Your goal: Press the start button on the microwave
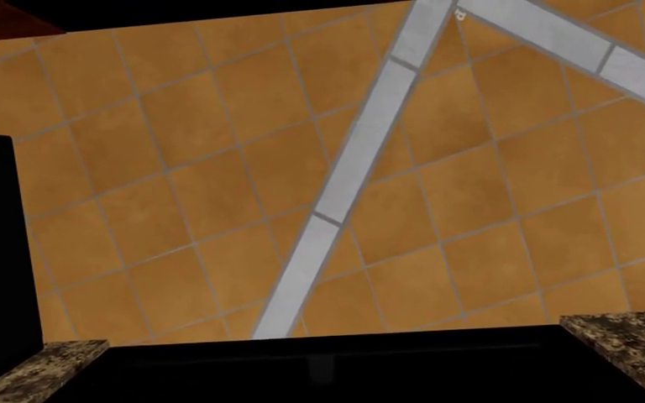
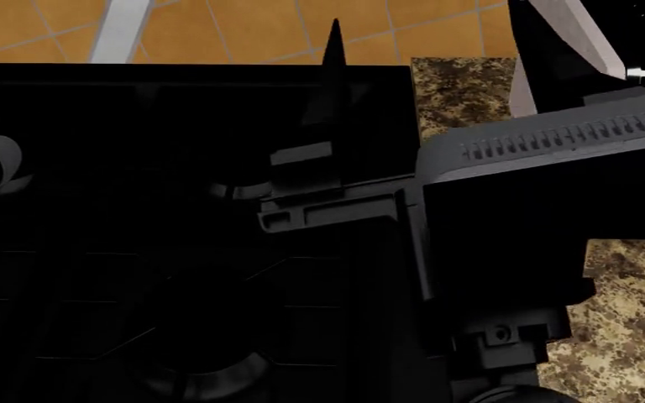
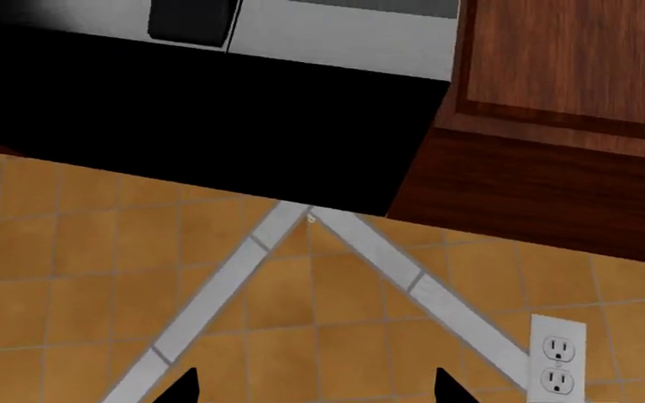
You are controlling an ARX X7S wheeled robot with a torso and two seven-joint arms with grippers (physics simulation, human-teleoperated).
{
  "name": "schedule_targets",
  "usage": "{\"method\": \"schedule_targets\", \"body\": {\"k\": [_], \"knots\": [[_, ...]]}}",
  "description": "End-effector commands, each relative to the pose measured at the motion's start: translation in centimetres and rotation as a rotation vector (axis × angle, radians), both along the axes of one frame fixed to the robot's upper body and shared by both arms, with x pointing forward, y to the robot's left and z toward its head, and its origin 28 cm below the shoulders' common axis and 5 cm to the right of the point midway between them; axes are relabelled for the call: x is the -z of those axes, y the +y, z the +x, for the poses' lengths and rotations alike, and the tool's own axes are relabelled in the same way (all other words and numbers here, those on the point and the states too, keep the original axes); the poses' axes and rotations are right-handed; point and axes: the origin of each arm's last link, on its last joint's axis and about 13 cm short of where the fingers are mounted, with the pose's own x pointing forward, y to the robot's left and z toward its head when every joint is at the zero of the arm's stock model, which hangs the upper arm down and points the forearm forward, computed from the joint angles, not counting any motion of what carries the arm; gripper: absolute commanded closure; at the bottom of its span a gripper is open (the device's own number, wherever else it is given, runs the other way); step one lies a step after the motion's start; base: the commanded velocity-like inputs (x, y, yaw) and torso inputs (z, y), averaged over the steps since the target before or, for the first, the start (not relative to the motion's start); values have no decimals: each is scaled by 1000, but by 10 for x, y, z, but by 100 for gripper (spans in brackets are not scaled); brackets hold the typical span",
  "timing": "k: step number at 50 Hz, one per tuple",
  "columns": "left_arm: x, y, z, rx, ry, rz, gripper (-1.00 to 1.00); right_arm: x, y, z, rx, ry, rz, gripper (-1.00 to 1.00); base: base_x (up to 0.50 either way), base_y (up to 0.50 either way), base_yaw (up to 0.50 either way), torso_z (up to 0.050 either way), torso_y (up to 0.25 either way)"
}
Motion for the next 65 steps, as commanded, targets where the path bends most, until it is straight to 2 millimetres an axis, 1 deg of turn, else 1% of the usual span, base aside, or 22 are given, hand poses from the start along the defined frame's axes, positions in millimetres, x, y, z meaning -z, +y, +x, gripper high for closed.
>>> {"method": "schedule_targets", "body": {"k": [1, 3, 7, 11, 15, 18, 19, 20, 26, 33, 38, 47, 57, 65], "knots": [[-1, 1, -1, 2, -7, -1, -100, -33, 1, -20, 65, -154, -67, -100, 0, 0, 0, 0, 0], [-2, 1, 0, 2, -8, 0, -100, -38, 0, -21, 85, -174, -91, -100, 0, 0, 0, 0, 0], [-1, 1, 0, 3, -9, 0, -100, -58, -3, -24, 90, -232, -95, -100, 0, 0, 0, 0, 0], [-2, 1, 0, 5, -11, 2, -100, -75, -6, -23, 99, -263, -98, -100, 0, 0, 0, 0, 0], [-2, 1, 0, 4, -13, 3, -100, -86, -11, -21, 113, -278, -89, -100, 0, 0, 0, 0, 0], [-2, 1, 0, 4, -12, 4, -100, -98, -18, -21, 121, -304, -79, -100, 0, 0, 0, 0, 0], [-2, 1, 0, 4, -13, 5, -100, -98, -18, -21, 121, -304, -79, -100, 0, 0, 0, 0, 0], [-3, 1, 0, 5, -15, 5, -100, -108, -21, -20, 121, -313, -76, 100, 0, 0, 0, 0, 0], [-3, 2, -1, 6, -16, 6, -100, -127, -24, -10, 99, -294, -94, 100, 0, 0, 0, 0, 0], [-4, 2, -1, 6, -16, 7, -100, -149, -24, 3, 48, -260, -129, 100, 0, 0, 0, 0, 0], [-4, 1, -1, 10, -16, 10, -100, -159, -22, 11, 44, -260, -150, 100, 0, 0, 0, 0, 0], [-6, 1, -2, 10, -16, 13, -100, -178, -13, 17, 23, -299, -202, 100, 0, 0, 0, 0, 0], [-4, 1, -1, 10, -13, 15, -100, -200, -3, 18, -3, -334, -242, 100, 0, 0, 0, 0, 0], [-3, 0, 1, 14, -13, 17, -100, -217, 7, 26, -33, -346, -285, 100, 0, 0, 0, 0, 0]]}}
